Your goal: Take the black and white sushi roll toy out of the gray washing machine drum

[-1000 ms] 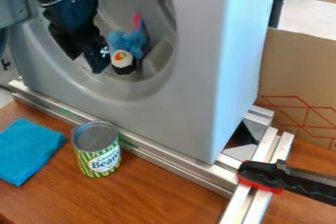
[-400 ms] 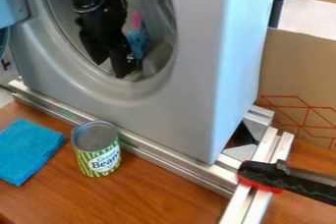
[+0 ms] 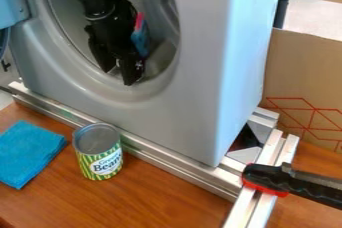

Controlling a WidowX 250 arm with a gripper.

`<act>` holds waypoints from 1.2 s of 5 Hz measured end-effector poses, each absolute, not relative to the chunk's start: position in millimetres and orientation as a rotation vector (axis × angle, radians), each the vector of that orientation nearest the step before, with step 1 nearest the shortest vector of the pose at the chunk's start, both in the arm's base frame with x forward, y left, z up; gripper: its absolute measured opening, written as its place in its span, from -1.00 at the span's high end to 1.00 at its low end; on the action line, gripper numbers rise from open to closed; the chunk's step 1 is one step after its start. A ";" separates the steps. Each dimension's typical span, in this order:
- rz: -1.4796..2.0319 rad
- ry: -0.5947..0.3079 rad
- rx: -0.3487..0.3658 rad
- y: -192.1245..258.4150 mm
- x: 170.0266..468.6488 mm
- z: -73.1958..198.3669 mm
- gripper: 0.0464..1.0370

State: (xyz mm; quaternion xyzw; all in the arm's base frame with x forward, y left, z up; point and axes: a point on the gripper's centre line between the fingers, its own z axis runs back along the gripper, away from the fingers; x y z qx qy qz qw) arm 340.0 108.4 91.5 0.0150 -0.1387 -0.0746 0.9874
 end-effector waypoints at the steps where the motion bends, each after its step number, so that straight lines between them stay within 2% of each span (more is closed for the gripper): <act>1: -0.143 -0.281 0.039 111.5 345.0 88.1 -0.92; 2: -0.139 -0.295 0.022 109.9 348.2 88.4 -0.81; 3: -0.131 -0.305 0.001 106.9 348.7 87.2 -0.31; 4: -0.118 -0.315 -0.029 100.7 341.1 89.0 0.02; 5: -0.073 -0.310 -0.046 98.1 327.0 94.4 0.10; 6: 0.059 -0.246 0.005 100.9 295.3 109.9 0.11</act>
